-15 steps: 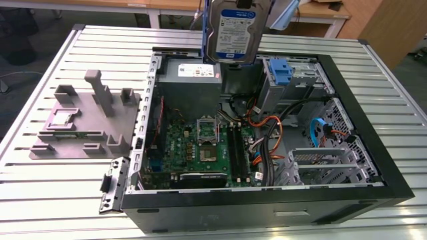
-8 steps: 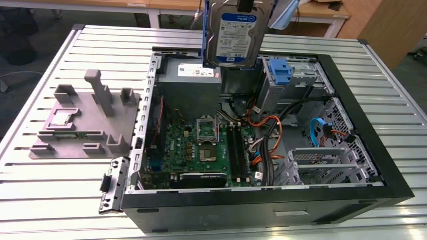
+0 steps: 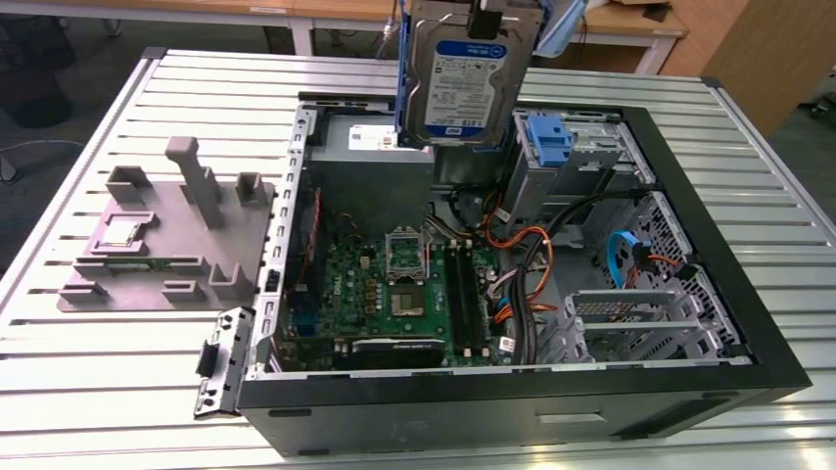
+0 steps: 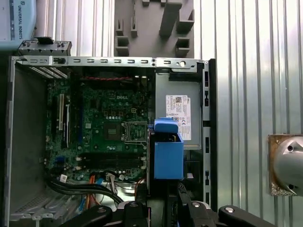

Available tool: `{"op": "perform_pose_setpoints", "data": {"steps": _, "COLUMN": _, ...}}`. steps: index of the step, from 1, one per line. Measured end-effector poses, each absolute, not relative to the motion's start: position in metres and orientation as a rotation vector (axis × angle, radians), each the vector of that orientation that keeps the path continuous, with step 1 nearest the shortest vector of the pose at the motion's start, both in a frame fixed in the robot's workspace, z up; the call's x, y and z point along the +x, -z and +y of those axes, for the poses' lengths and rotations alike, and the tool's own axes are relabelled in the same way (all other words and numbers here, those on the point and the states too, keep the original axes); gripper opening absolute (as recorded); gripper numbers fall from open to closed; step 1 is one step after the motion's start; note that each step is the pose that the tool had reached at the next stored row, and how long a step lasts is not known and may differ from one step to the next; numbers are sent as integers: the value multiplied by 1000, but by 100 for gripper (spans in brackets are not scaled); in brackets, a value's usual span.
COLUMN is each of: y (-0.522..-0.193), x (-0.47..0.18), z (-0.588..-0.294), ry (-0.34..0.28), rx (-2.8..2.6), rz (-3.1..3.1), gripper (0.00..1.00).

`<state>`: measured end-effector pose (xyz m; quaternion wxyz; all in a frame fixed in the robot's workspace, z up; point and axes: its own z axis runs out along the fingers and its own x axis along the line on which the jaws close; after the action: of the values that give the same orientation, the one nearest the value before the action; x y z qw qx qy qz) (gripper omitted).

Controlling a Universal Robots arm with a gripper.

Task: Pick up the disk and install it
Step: 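Insert the disk into the insertion slot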

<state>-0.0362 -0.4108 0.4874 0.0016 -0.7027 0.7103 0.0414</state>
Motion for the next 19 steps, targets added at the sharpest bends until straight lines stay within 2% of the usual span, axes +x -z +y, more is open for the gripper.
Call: {"op": "perform_pose_setpoints", "data": {"steps": 19, "y": -483, "x": -36, "z": -458, "ry": -130, "rx": -2205, "rz": 2230, "gripper": 35}}
